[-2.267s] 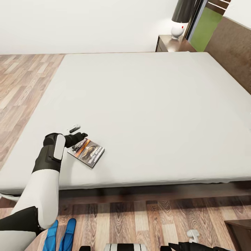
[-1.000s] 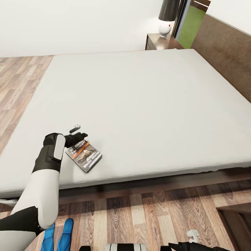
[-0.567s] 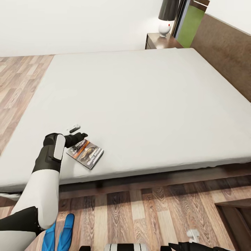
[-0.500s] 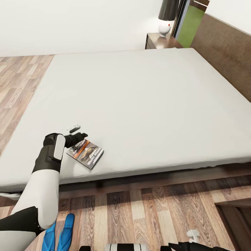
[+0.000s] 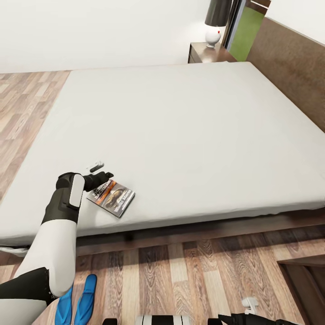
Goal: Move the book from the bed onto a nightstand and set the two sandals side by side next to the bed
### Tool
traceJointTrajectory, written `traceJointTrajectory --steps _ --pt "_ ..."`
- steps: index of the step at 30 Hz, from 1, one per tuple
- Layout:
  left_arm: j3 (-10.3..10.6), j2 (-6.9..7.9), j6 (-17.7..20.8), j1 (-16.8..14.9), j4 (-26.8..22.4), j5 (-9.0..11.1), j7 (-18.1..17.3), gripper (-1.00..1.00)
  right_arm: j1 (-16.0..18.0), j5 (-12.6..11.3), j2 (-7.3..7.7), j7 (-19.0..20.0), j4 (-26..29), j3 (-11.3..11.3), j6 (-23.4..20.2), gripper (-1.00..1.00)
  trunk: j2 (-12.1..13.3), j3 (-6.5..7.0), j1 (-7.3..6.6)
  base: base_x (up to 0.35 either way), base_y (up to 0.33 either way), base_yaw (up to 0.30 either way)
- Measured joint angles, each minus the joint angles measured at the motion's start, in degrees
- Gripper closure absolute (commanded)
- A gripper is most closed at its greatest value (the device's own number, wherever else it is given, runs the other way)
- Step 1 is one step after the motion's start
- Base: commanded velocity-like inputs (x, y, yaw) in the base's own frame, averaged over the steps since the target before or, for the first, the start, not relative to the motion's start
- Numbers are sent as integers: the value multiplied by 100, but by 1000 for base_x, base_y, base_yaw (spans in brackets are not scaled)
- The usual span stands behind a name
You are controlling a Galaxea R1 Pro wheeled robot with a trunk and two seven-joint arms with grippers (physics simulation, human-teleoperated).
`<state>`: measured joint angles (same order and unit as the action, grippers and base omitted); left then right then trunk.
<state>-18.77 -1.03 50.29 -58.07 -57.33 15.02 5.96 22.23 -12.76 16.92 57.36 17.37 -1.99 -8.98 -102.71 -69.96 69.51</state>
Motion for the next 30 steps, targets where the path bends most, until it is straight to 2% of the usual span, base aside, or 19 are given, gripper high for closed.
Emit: traceJointTrajectory --steps 19,30 --pt "0 3 0 1 0 -3 0 -100 0 1 0 -1 0 0 0 -100 0 0 -1 -6 0 -2" --pt "0 3 0 1 0 -2 0 -100 0 -3 0 -22 -8 1 3 -100 0 9 -1 0 0 -85"
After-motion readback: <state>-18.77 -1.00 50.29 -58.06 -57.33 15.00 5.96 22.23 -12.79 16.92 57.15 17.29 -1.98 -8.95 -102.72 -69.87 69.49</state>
